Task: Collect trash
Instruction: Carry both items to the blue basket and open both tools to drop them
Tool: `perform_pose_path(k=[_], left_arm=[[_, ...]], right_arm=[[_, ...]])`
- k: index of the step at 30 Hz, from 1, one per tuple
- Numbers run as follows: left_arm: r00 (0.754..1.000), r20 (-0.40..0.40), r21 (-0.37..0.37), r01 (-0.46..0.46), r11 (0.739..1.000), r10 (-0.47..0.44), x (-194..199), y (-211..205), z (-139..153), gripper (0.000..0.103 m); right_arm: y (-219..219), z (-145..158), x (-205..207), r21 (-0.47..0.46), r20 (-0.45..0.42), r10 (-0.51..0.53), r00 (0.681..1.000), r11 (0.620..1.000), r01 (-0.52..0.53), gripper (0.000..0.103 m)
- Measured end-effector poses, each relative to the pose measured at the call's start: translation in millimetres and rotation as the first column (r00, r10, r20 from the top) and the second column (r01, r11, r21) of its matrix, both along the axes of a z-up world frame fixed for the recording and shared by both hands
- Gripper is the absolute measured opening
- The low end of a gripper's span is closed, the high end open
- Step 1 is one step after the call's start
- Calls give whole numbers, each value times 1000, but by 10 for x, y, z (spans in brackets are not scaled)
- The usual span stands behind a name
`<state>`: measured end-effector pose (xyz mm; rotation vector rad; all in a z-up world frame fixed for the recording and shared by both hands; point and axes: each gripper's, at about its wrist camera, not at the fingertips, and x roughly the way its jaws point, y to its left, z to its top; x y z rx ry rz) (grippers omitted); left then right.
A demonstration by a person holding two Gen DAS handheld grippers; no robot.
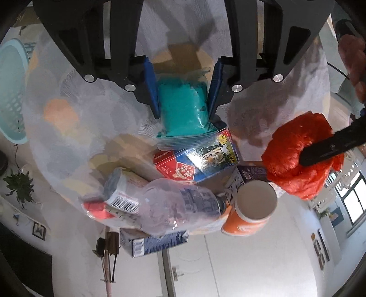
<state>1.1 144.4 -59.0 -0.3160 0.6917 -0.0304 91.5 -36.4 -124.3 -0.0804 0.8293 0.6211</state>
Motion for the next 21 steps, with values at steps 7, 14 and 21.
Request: perform_pose_path(k=[7,14,21], left_arm=[[993,95,44,64,997,-68,-48,-357,313,29],[974,140,131,163,978,-181,230,-880,565,29],[930,154,211,298,931,-333,623,-1624,727,29]], right_arm=[[-473,412,-127,17,138,-135,981,991,134,37],[-1217,721,-63,96,204,-311,928,950,297,37],[-2078,813,-16,164,211,-496,842,867,470,37]])
